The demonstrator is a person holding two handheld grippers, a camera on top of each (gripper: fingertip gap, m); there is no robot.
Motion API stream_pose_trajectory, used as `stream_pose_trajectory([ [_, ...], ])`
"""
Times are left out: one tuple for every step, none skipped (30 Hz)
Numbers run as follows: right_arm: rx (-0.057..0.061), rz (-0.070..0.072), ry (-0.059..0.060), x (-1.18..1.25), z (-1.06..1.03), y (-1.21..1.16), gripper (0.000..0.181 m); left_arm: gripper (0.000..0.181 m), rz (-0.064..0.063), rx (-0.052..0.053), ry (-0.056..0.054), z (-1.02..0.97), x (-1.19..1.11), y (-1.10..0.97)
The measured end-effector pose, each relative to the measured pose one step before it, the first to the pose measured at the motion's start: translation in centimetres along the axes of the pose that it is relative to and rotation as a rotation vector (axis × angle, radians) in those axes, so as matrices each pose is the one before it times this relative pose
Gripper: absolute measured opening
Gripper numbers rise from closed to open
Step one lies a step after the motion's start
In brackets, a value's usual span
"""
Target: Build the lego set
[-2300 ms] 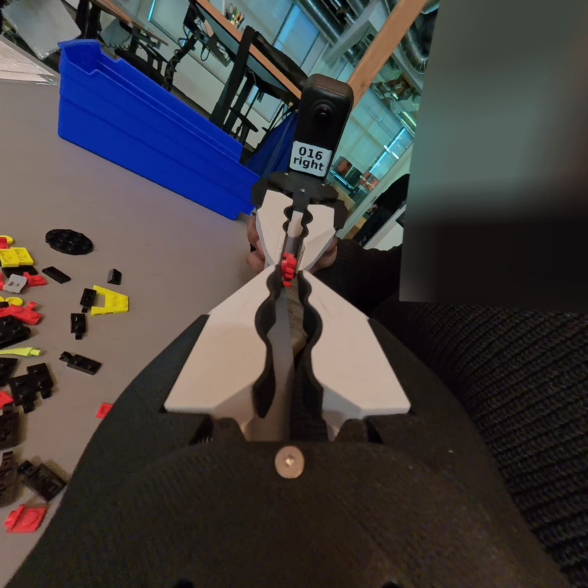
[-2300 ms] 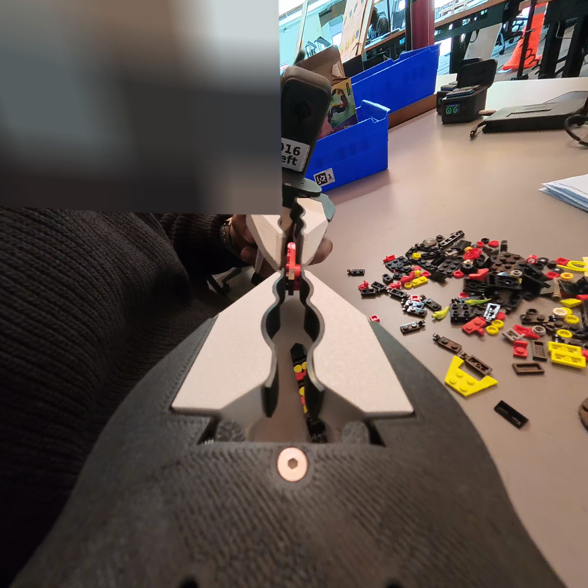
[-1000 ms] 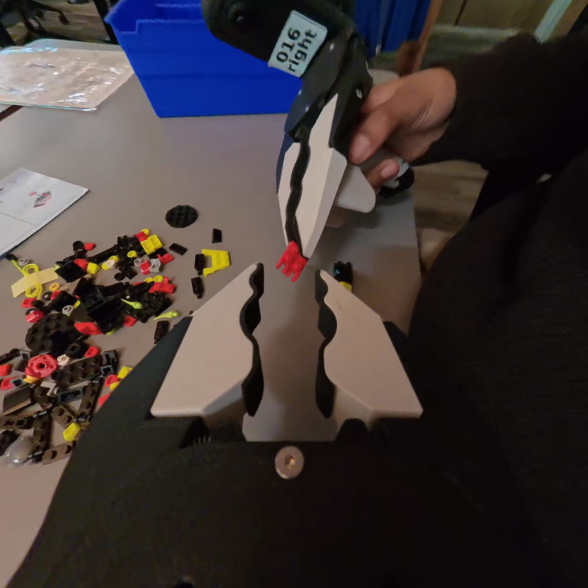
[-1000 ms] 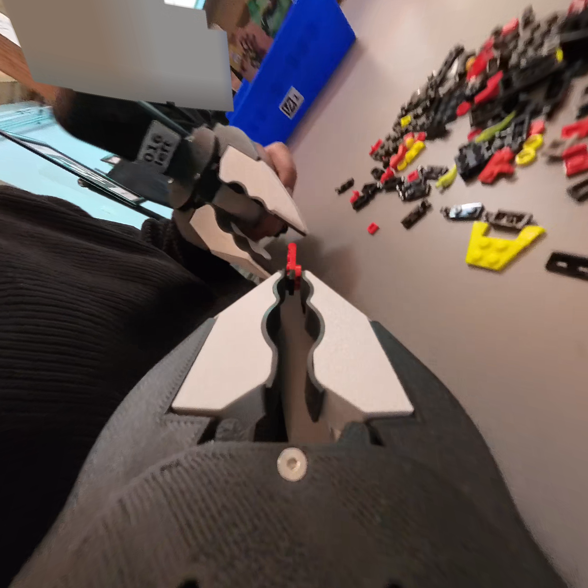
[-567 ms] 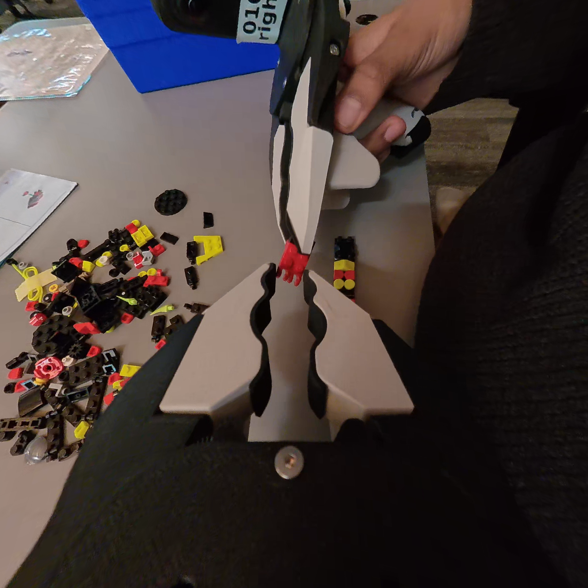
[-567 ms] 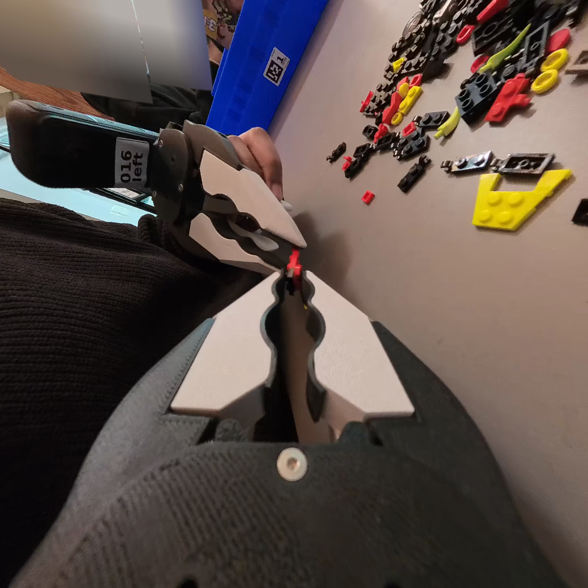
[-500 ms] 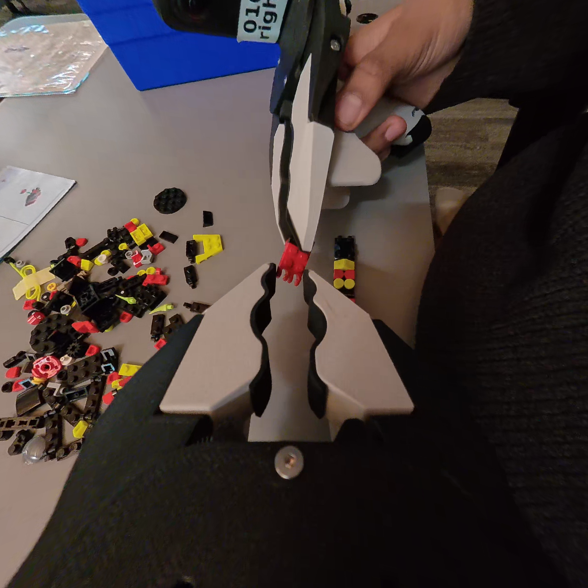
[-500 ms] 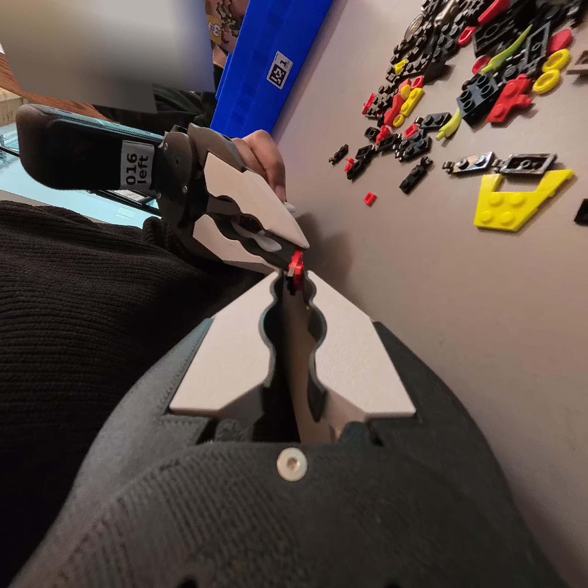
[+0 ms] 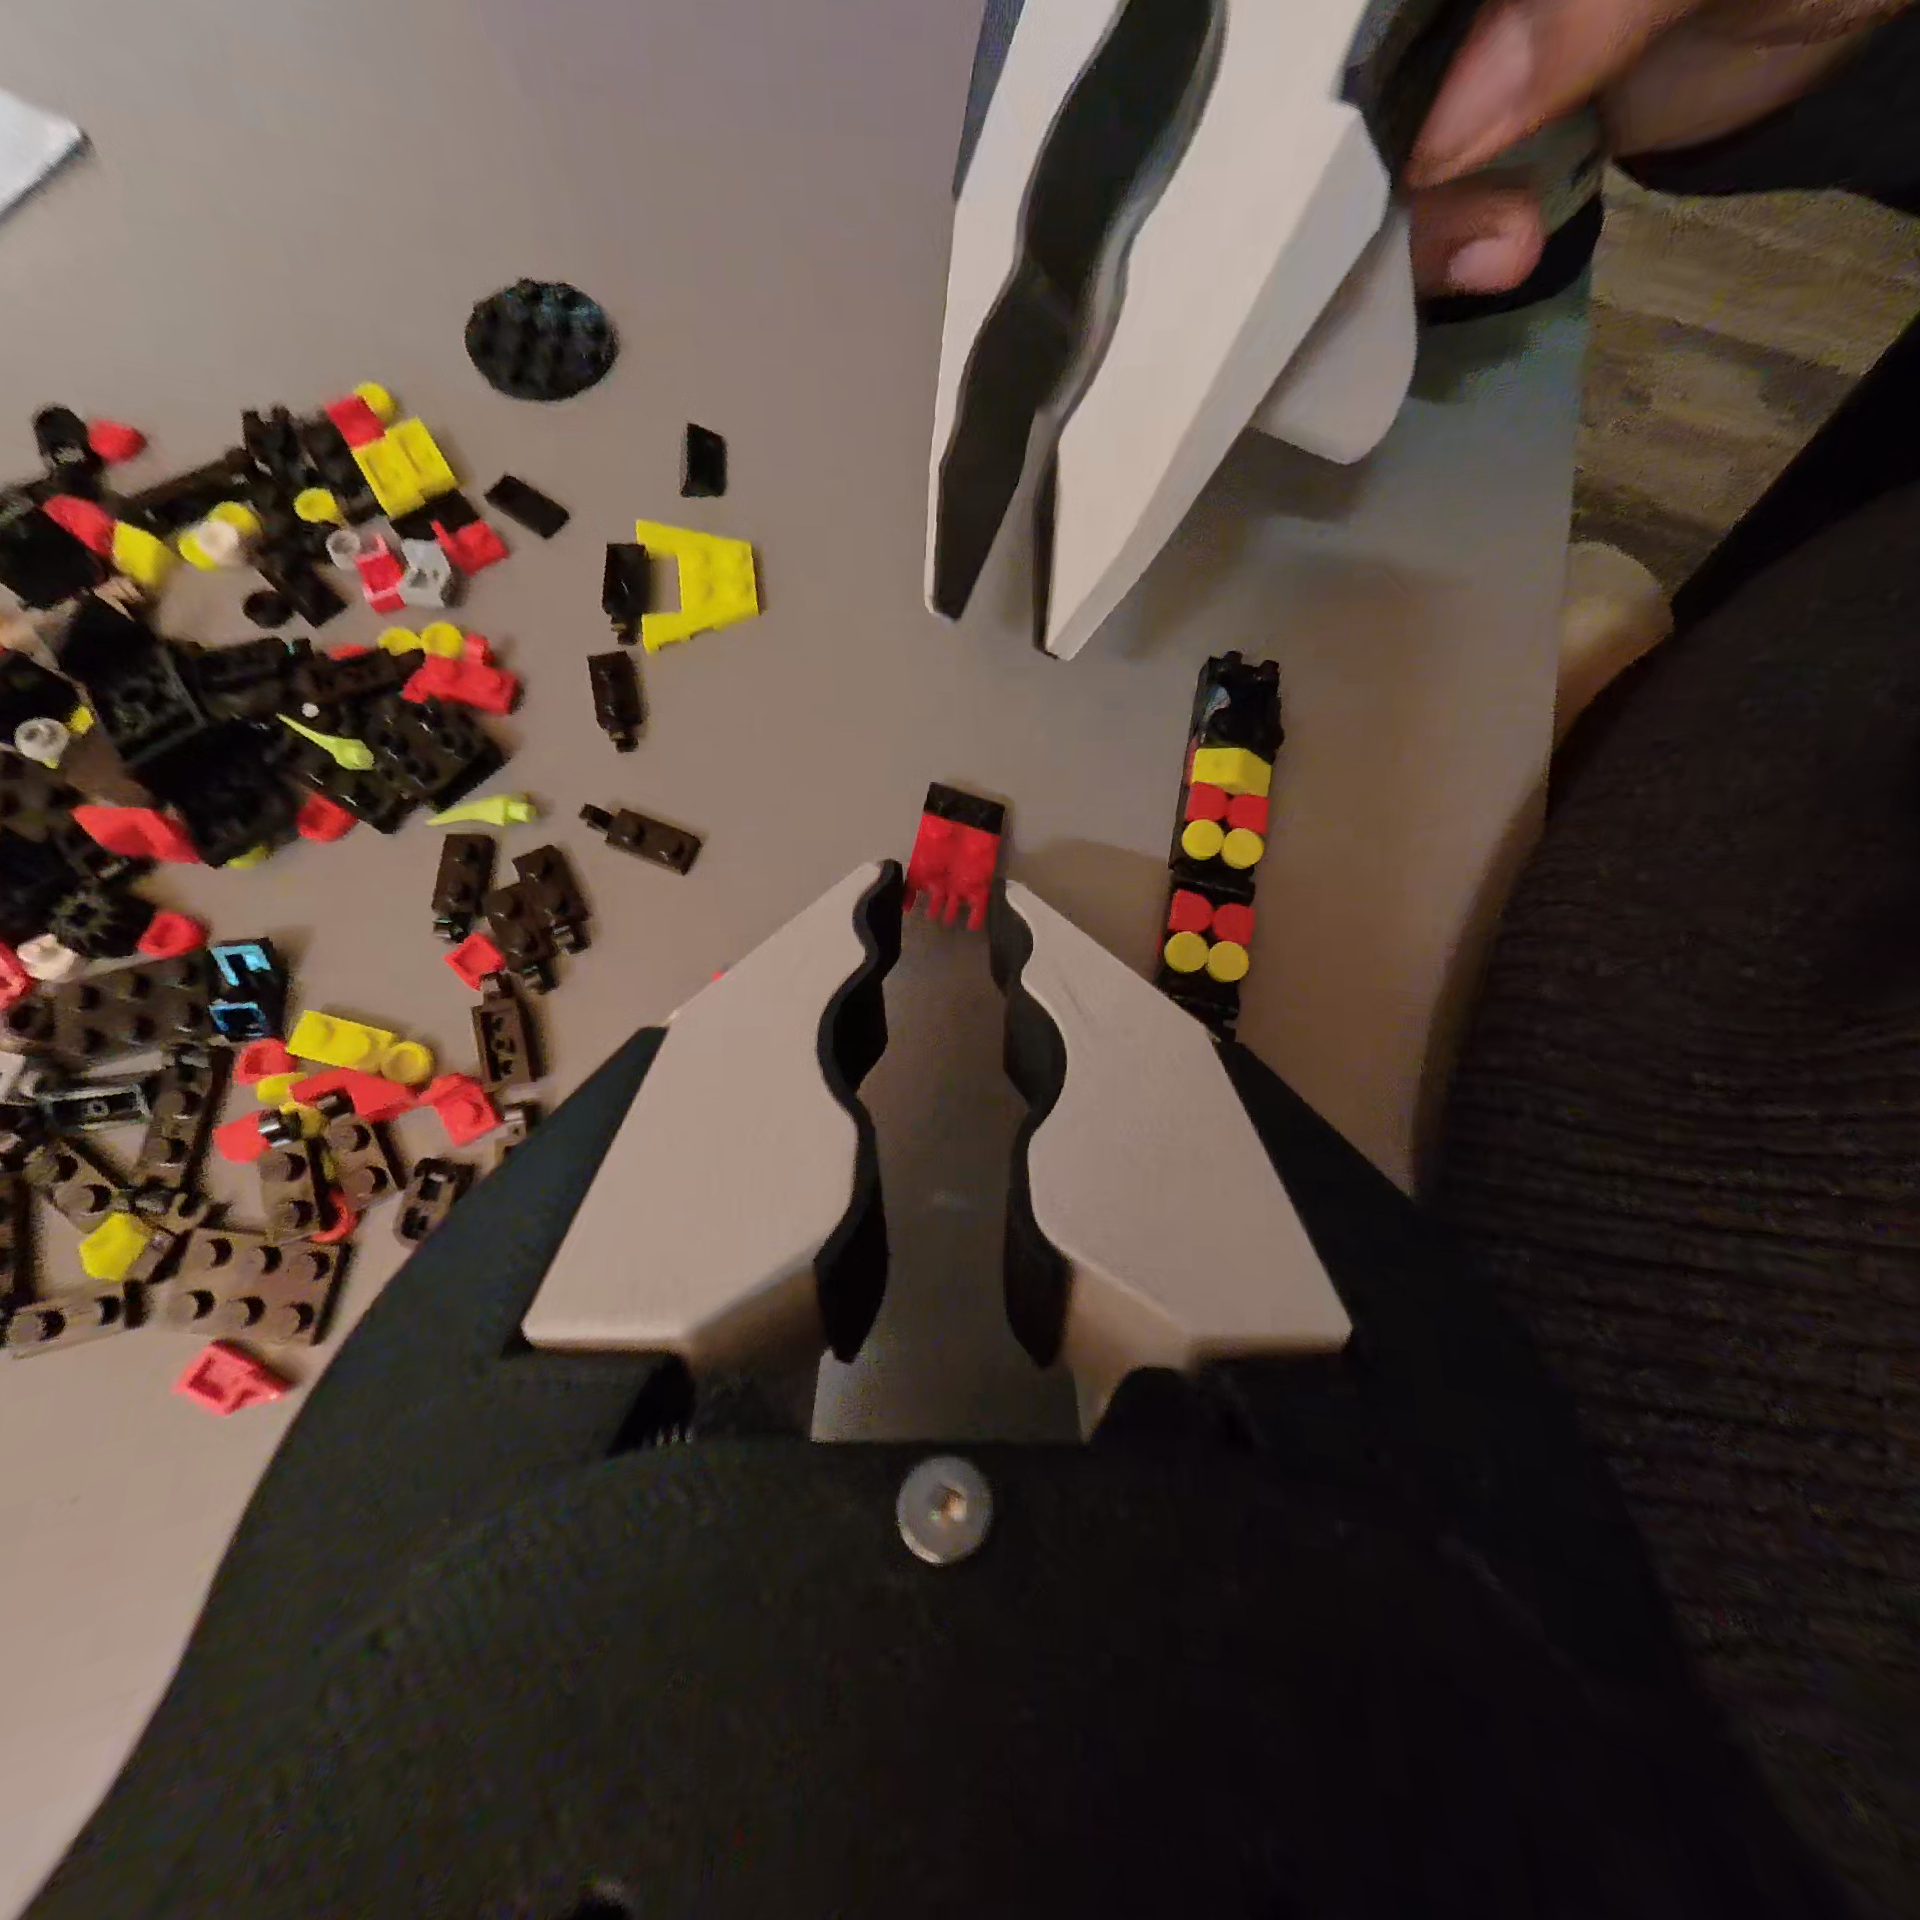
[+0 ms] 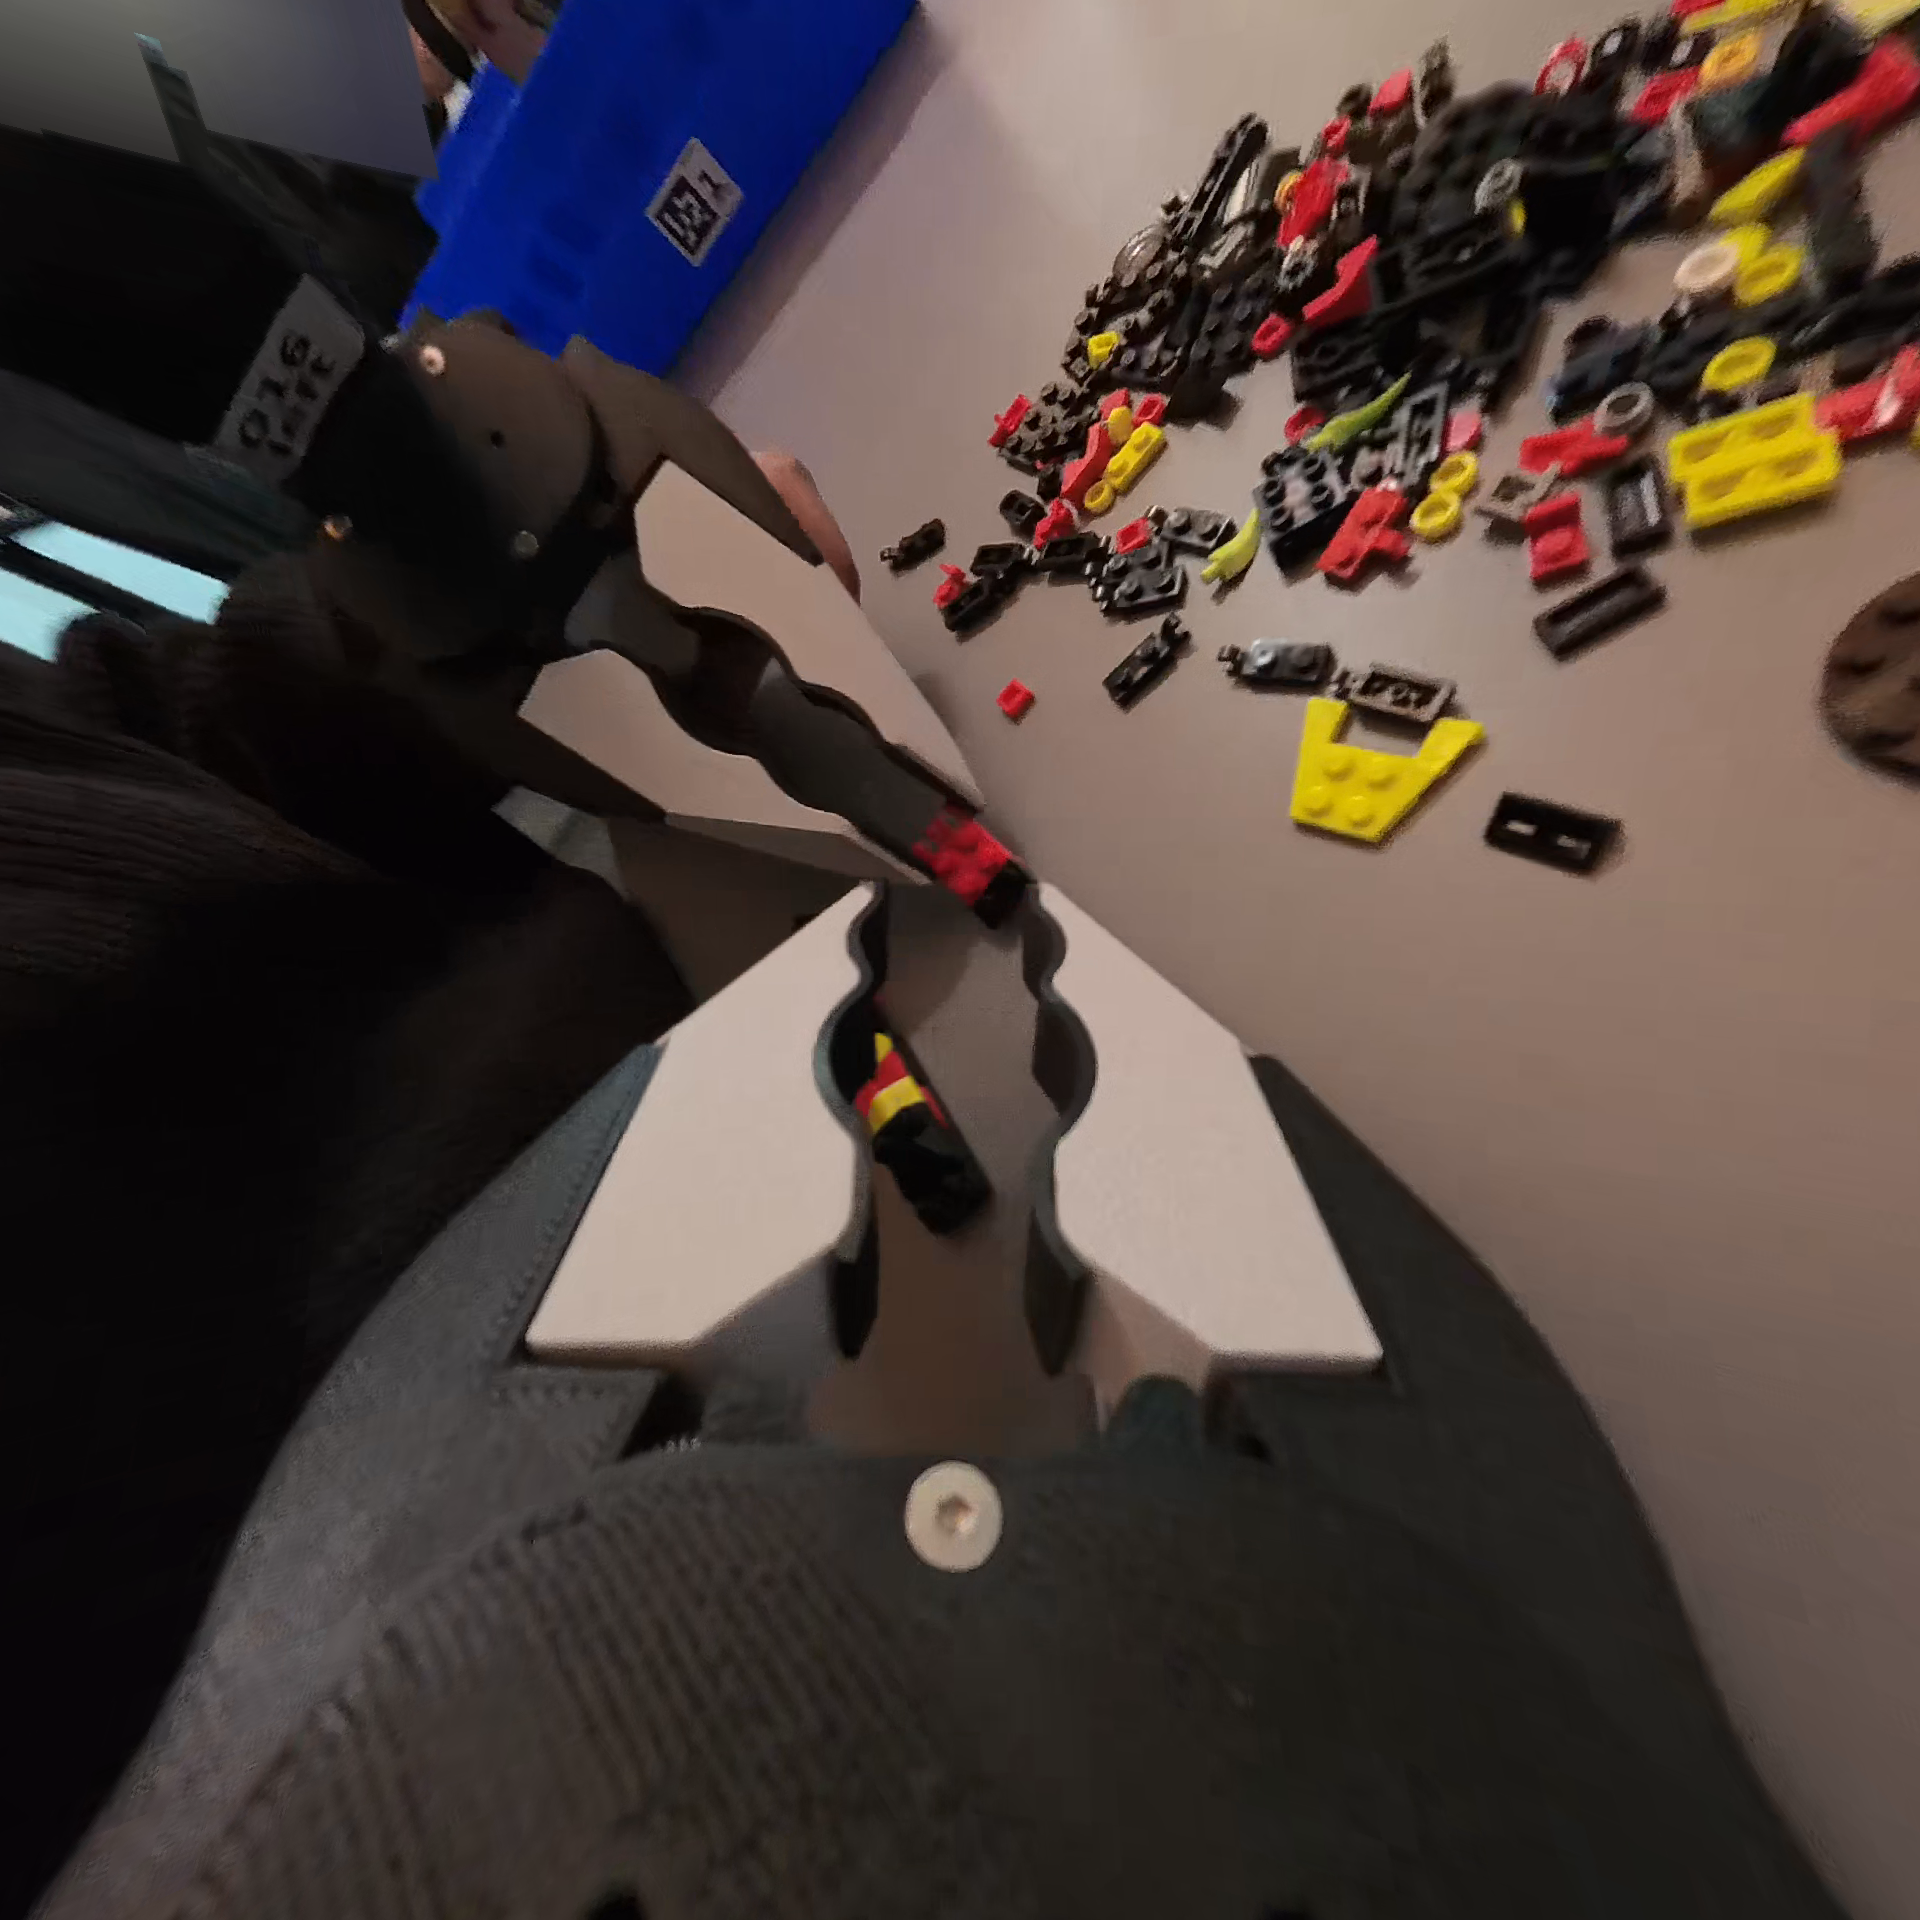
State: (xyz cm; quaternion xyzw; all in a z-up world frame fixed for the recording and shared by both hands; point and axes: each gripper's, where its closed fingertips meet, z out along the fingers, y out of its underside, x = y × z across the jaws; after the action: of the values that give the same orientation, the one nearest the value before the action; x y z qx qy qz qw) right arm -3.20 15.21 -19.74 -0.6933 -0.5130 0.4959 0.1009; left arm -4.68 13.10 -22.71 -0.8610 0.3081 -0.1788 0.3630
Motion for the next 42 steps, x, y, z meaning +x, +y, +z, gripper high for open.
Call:
stream_pose_trajectory([
  [-0.0020,-0.0454,0.0266,0.041,-0.027,-0.109,0.025,0.014,-0.0134,-0.0056,0.0048,0.079,-0.006,0.098],
  [-0.0007,-0.0478,0.0266,0.033,-0.046,-0.140,0.025,0.014,-0.0095,-0.0027,0.0061,0.050,0.036,0.039],
  [-0.0005,-0.0485,0.0289,0.067,-0.054,-0.132,0.026,0.014,-0.0062,0.0003,0.0031,0.021,0.014,0.008],
  [-0.0004,-0.0471,0.0316,0.116,-0.074,-0.133,0.026,0.014,-0.0045,-0.0008,0.0007,0.017,-0.016,0.008],
  [0.0037,-0.0473,0.0274,0.056,-0.099,-0.215,0.029,0.014,-0.0029,-0.0005,0.0013,0.019,-0.005,0.007],
  [0.0125,-0.0460,0.0248,0.013,-0.126,-0.366,0.036,0.014,-0.0023,0.0015,0.0036,0.005,0.044,-0.020],
  [0.0209,-0.0442,0.0255,-0.004,-0.183,-0.537,0.048,0.015,-0.0037,0.0013,0.0030,-0.004,0.034,-0.026],
  [0.0256,-0.0452,0.0261,-0.010,-0.227,-0.610,0.055,0.016,-0.0036,0.0006,0.0034,0.003,0.031,-0.015],
  [0.0273,-0.0449,0.0285,0.036,-0.260,-0.617,0.059,0.017,-0.0026,-0.0008,0.0036,0.008,0.029,0.032],
  [0.0259,-0.0408,0.0279,0.087,-0.252,-0.524,0.060,0.019,-0.0016,-0.0031,0.0023,0.027,-0.005,0.071],
  [0.0222,-0.0316,0.0219,0.084,-0.184,-0.409,0.061,0.021,0.0003,-0.0036,0.0000,0.012,-0.020,0.067],
  [0.0156,-0.0183,0.0125,0.042,-0.130,-0.250,0.062,0.022,0.0014,0.0000,-0.0023,-0.012,-0.047,-0.003],
  [0.0064,-0.0046,0.0031,0.009,-0.049,-0.062,0.061,0.022,0.0016,0.0031,-0.0005,-0.031,0.006,-0.045],
  [0.0002,0.0059,-0.0028,0.001,0.015,0.054,0.060,0.022,0.0008,0.0032,0.0008,-0.031,0.039,-0.058],
  [-0.0003,0.0098,-0.0033,0.027,0.020,0.065,0.060,0.022,-0.0005,0.0016,0.0003,-0.019,0.011,-0.035],
  [0.0008,0.0076,0.0013,0.095,-0.003,0.031,0.058,0.023,-0.0004,0.0004,0.0008,-0.009,0.022,-0.007],
  [0.0035,0.0016,0.0080,0.147,-0.042,-0.041,0.056,0.023,0.0003,0.0002,-0.0010,0.003,-0.011,0.011],
  [0.0095,-0.0063,0.0181,0.233,-0.152,-0.191,0.048,0.023,0.0009,-0.0005,-0.0035,-0.004,-0.055,0.008],
  [0.0133,-0.0129,0.0274,0.318,-0.238,-0.292,0.033,0.023,0.0012,0.0015,-0.0044,-0.008,-0.061,-0.029],
  [0.0154,-0.0175,0.0226,0.243,-0.247,-0.328,0.022,0.023,0.0004,0.0045,-0.0037,-0.046,-0.057,-0.075],
  [0.0161,-0.0166,0.0121,0.098,-0.211,-0.327,0.017,0.024,-0.0020,0.0061,-0.0030,-0.048,-0.066,-0.105],
  [0.0125,-0.0103,0.0087,0.040,-0.130,-0.240,0.014,0.024,-0.0050,0.0077,-0.0027,-0.067,-0.088,-0.136],
  [0.0088,-0.0072,0.0078,0.035,-0.079,-0.169,0.011,0.025,-0.0070,0.0083,-0.0014,-0.079,-0.093,-0.138],
  [0.0069,-0.0096,0.0075,0.017,-0.042,-0.125,0.008,0.025,-0.0073,0.0081,-0.0018,-0.085,-0.118,-0.136],
  [0.0037,-0.0143,0.0105,0.062,-0.049,-0.092,0.003,0.027,-0.0064,0.0083,-0.0054,-0.083,-0.170,-0.127],
  [-0.0015,-0.0177,0.0135,0.095,-0.022,-0.020,0.000,0.028,-0.0048,0.0090,-0.0078,-0.113,-0.207,-0.146],
  [-0.0058,-0.0186,0.0119,0.075,-0.004,0.058,0.000,0.029,-0.0038,0.0113,-0.0060,-0.113,-0.162,-0.175],
  [-0.0084,-0.0160,0.0102,0.044,0.046,0.129,0.000,0.031,-0.0044,0.0145,-0.0055,-0.137,-0.150,-0.236],
  [-0.0090,-0.0115,0.0085,0.032,0.055,0.168,0.000,0.032,-0.0065,0.0162,-0.0061,-0.130,-0.153,-0.261],
  [-0.0067,-0.0082,0.0052,0.004,0.059,0.124,0.000,0.033,-0.0080,0.0158,-0.0026,-0.125,-0.101,-0.266],
  [-0.0026,-0.0060,0.0057,0.037,0.021,0.035,0.000,0.034,-0.0099,0.0145,0.0006,-0.133,-0.066,-0.244],
  [0.0006,-0.0047,0.0058,0.060,-0.038,-0.023,0.000,0.035,-0.0101,0.0129,0.0024,-0.108,-0.057,-0.206],
  [0.0040,-0.0040,0.0016,-0.005,-0.061,-0.029,0.000,0.036,-0.0099,0.0115,0.0003,-0.094,-0.089,-0.182],
  [0.0088,-0.0050,0.0012,-0.035,-0.093,-0.042,0.000,0.038,-0.0100,0.0083,-0.0009,-0.063,-0.116,-0.143],
  [0.0086,-0.0077,0.0063,0.012,-0.098,-0.017,0.000,0.044,-0.0098,0.0058,-0.0043,-0.011,-0.163,-0.108],
  [0.0030,-0.0113,0.0117,0.078,-0.070,0.022,0.000,0.050,-0.0091,0.0032,-0.0074,0.000,-0.194,-0.076],
  [0.0001,-0.0147,0.0130,0.068,-0.041,0.037,0.000,0.055,-0.0072,0.0011,-0.0063,0.020,-0.152,-0.049],
  [0.0013,-0.0156,0.0106,0.016,-0.006,0.011,0.000,0.060,-0.0055,0.0019,-0.0055,0.005,-0.109,-0.037],
  [0.0033,-0.0134,0.0096,-0.008,0.014,-0.001,0.000,0.066,-0.0043,0.0027,-0.0084,0.004,-0.138,-0.040],
  [0.0034,-0.0101,0.0114,0.041,0.042,0.032,0.000,0.070,-0.0018,0.0019,-0.0105,-0.004,-0.149,-0.031],
  [0.0024,-0.0055,0.0109,0.069,0.069,0.040,0.000,0.073,0.0022,0.0007,-0.0093,-0.020,-0.121,-0.024],
  [0.0020,0.0036,0.0104,0.095,0.093,0.012,0.000,0.073,0.0051,-0.0004,-0.0043,-0.013,-0.043,-0.001],
])
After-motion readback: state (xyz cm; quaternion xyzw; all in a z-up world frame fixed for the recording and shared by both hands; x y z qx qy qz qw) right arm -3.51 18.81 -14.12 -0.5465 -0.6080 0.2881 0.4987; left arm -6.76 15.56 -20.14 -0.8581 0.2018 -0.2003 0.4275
